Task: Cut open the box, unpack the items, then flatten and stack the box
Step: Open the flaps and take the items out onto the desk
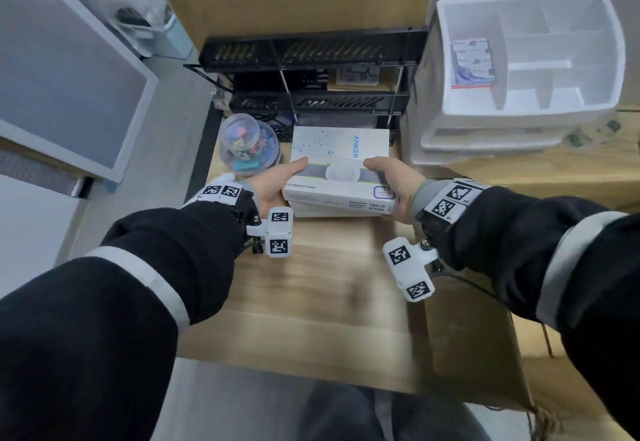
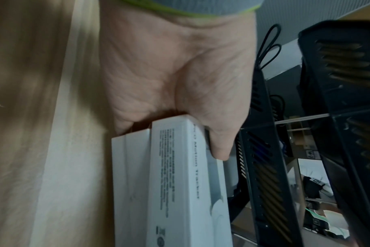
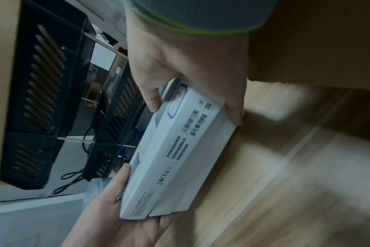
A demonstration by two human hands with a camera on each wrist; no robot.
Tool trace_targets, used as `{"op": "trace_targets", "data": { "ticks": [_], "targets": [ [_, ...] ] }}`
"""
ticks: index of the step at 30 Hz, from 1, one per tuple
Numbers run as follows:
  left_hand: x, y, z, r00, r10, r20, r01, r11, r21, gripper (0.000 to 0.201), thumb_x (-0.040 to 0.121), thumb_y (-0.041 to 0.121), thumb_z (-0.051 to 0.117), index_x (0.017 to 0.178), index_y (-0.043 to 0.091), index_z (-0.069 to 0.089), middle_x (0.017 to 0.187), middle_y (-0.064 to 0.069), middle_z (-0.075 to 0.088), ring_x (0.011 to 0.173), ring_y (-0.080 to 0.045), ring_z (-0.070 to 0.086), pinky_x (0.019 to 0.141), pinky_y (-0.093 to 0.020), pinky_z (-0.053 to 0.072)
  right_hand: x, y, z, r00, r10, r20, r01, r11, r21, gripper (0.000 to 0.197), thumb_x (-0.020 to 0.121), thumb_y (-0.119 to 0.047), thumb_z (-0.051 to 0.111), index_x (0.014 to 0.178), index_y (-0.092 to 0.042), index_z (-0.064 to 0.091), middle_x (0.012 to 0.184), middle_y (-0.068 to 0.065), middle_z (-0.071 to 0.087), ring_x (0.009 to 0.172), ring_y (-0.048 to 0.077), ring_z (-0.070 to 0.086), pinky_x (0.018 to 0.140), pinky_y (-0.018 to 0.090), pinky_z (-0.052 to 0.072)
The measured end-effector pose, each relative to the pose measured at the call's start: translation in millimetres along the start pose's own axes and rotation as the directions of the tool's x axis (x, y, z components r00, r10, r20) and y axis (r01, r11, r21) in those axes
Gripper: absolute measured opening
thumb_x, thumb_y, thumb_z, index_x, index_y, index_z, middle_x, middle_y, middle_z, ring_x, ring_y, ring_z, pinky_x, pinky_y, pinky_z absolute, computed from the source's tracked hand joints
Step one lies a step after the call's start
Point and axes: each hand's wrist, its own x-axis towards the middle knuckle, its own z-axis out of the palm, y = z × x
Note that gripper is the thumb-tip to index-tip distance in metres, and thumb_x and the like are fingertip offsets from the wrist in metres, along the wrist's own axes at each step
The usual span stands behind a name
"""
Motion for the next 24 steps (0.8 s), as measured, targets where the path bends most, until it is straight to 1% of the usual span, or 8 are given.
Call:
{"op": "trace_targets", "data": {
  "ticks": [3, 5, 8, 10, 14, 16, 20, 24],
  "targets": [
    [10, -6, 1, 1.0, 0.001, -0.01, -0.002, 1.0, -0.023, 0.036, 0.102, 0.043, 0.052, 0.115, 0.013, 0.067, 0.093, -0.008, 0.078, 0.084, -0.022, 0.075, 0.079, -0.034, 0.059, 6, 5, 2, 0.997, 0.014, -0.07, -0.016, 0.999, -0.027, 0.022, 0.089, -0.041, 0.061, 0.089, -0.02, 0.055, 0.072, 0.004, 0.06, 0.06, 0.023, 0.059, 0.077, 0.041, 0.051],
    [14, -9, 3, 1.0, -0.007, -0.019, 0.006, 1.0, -0.028, 0.034, 0.102, 0.04, 0.053, 0.117, 0.012, 0.065, 0.093, -0.008, 0.078, 0.087, -0.023, 0.073, 0.086, -0.036, 0.058, 11, 9, 2, 0.995, 0.035, -0.095, -0.037, 0.999, -0.019, 0.022, 0.09, -0.041, 0.061, 0.089, -0.02, 0.053, 0.075, 0.005, 0.061, 0.062, 0.024, 0.059, 0.08, 0.049, 0.049],
    [14, -11, 7, 0.999, -0.04, -0.016, 0.041, 0.998, 0.039, 0.027, 0.104, 0.037, 0.049, 0.092, 0.016, 0.059, 0.058, -0.001, 0.07, 0.043, -0.014, 0.064, 0.041, -0.021, 0.05, 13, 12, 2, 0.995, 0.051, -0.086, -0.049, 0.999, 0.022, 0.024, 0.094, -0.043, 0.058, 0.09, -0.02, 0.053, 0.073, 0.004, 0.061, 0.058, 0.02, 0.059, 0.059, 0.037, 0.051],
    [9, -9, 10, 0.999, -0.053, -0.012, 0.054, 0.996, 0.068, 0.029, 0.104, 0.038, 0.048, 0.084, 0.018, 0.055, 0.048, 0.001, 0.062, 0.032, -0.013, 0.055, 0.035, -0.015, 0.041, 15, 13, 2, 0.995, 0.055, -0.08, -0.053, 0.998, 0.033, 0.028, 0.092, -0.049, 0.058, 0.09, -0.021, 0.054, 0.076, 0.003, 0.062, 0.061, 0.021, 0.06, 0.061, 0.039, 0.053],
    [5, 5, 8, 0.997, -0.071, -0.032, 0.072, 0.997, 0.035, 0.014, 0.091, 0.029, 0.056, 0.087, 0.016, 0.051, 0.068, -0.006, 0.059, 0.058, -0.023, 0.06, 0.062, -0.028, 0.043, 18, 14, 6, 0.994, 0.038, -0.105, -0.031, 0.997, 0.071, 0.041, 0.079, -0.056, 0.066, 0.103, -0.023, 0.063, 0.092, 0.002, 0.068, 0.075, 0.025, 0.066, 0.088, 0.044, 0.056],
    [4, 10, 8, 0.997, -0.058, -0.057, 0.062, 0.996, 0.07, 0.023, 0.078, 0.024, 0.058, 0.094, 0.015, 0.044, 0.076, -0.009, 0.055, 0.063, -0.026, 0.058, 0.068, -0.033, 0.041, 19, 13, 8, 0.989, 0.01, -0.147, 0.004, 0.995, 0.1, 0.036, 0.075, -0.05, 0.069, 0.097, -0.023, 0.063, 0.089, 0.0, 0.066, 0.071, 0.021, 0.063, 0.086, 0.038, 0.056],
    [2, 13, 12, 0.993, -0.039, -0.115, 0.047, 0.996, 0.071, 0.033, 0.077, 0.02, 0.052, 0.105, 0.015, 0.035, 0.085, -0.01, 0.053, 0.068, -0.026, 0.059, 0.078, -0.038, 0.041, 23, 11, 10, 0.989, 0.003, -0.151, 0.022, 0.987, 0.158, 0.042, 0.061, -0.047, 0.075, 0.095, -0.022, 0.068, 0.091, 0.002, 0.073, 0.08, 0.023, 0.07, 0.091, 0.044, 0.056],
    [-2, 15, 13, 0.989, -0.065, -0.133, 0.076, 0.994, 0.081, 0.027, 0.078, 0.019, 0.05, 0.101, 0.014, 0.037, 0.077, -0.009, 0.053, 0.066, -0.026, 0.059, 0.078, -0.036, 0.04, 21, 9, 10, 0.996, 0.024, -0.089, -0.013, 0.993, 0.119, 0.043, 0.068, -0.047, 0.072, 0.103, -0.023, 0.068, 0.086, 0.002, 0.071, 0.074, 0.024, 0.067, 0.073, 0.034, 0.057]
  ]
}}
